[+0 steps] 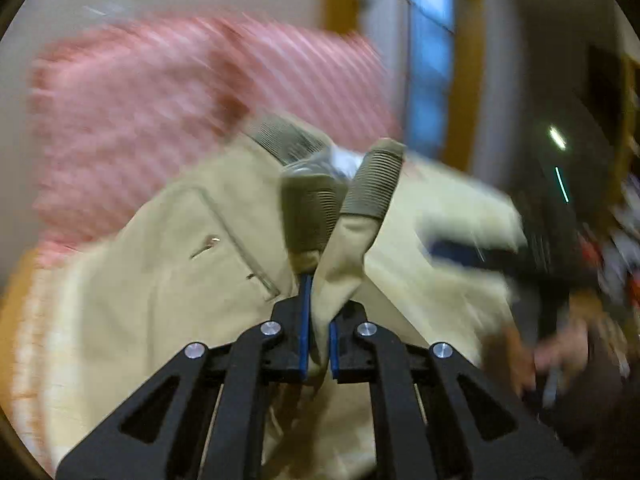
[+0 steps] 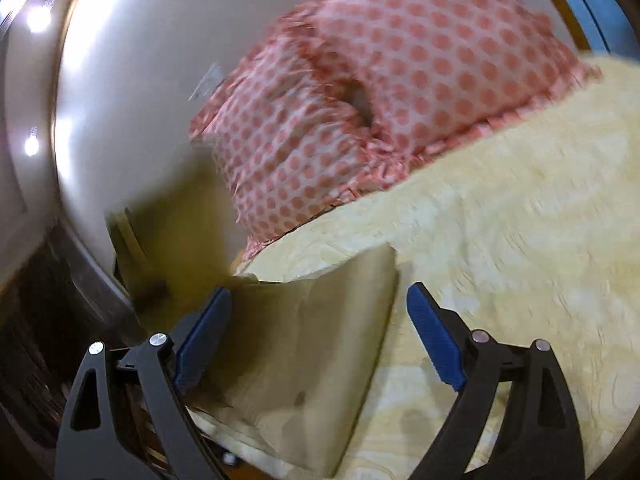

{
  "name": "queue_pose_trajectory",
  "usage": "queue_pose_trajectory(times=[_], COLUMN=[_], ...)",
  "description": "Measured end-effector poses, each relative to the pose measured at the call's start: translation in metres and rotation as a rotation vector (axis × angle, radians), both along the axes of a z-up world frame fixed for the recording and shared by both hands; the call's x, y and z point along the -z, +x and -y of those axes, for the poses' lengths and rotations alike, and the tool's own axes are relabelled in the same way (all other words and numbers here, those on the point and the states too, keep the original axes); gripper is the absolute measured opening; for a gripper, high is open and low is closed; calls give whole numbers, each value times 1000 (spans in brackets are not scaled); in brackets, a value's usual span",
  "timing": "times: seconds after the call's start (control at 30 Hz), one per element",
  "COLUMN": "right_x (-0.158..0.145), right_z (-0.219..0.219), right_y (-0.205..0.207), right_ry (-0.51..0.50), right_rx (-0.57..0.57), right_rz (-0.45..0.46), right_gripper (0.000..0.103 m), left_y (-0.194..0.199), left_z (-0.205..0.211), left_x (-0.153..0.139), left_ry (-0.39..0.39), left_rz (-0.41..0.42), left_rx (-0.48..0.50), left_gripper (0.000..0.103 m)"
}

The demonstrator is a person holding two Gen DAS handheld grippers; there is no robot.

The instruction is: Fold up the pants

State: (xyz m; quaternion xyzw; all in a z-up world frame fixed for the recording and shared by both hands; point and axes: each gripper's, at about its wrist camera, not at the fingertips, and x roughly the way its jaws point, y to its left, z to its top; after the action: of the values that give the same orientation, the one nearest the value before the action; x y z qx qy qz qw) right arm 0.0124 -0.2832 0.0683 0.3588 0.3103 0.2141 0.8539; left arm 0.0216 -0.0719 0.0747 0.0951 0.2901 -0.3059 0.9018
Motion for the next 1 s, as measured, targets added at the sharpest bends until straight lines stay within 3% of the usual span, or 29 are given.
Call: queue_pose_trajectory(times=[0.07,0.13,0.23,0.27,0.33,0.37,0.47,0.53,0.63,0.73,0.8,0.83,0.93,1.0], right_x=[8,15,25,25,25,26,31,32,32,40,48,51,54,44], right_z=[3,4,-3,-6,-16,-23,-37,-44,-48,-42,-34,-30,-24,-21], right_y=[4,11,25,27,38,45,61,66,68,71,72,73,79,90], right_ry=[40,76,67,48,-15,-46,-95,-112,-117,-81,-27,14,98,146], right_rx=[-10,-27,-69,-74,-94,-108,-141,-161,-183,-186,-200,-216,-247,-270], right_rz=[-41,-80,-133,-135,-160,-177,-209,-215,-208,-238,-265,-278,-309,-282], right_gripper=[92,92,92,91,91,87,73,72,71,46,26,24,16,13], left_y=[-2,-7,-20,-24,-23,-12,28,70,102,120,127,132,142,142], left_z=[23,20,-9,-23,-70,-94,-146,-181,-199,-194,-194,-194,-178,-173], left_x=[42,54,29,20,-7,-14,-10,15,40,53,66,66,64,56], left_ry=[110,119,-2,-56,-207,-240,-204,-194,-259,-273,-348,-371,-363,-341], left_rz=[-70,-78,-84,-84,-60,-50,-83,-226,-380,-445,-523,-518,-545,-527], left_rx=[39,34,50,49,-19,-103,-347,-468,-465,-410,-360,-349,-312,-292], left_gripper=[9,15,26,38,57,60,59,58,58,61,60,60,12,8])
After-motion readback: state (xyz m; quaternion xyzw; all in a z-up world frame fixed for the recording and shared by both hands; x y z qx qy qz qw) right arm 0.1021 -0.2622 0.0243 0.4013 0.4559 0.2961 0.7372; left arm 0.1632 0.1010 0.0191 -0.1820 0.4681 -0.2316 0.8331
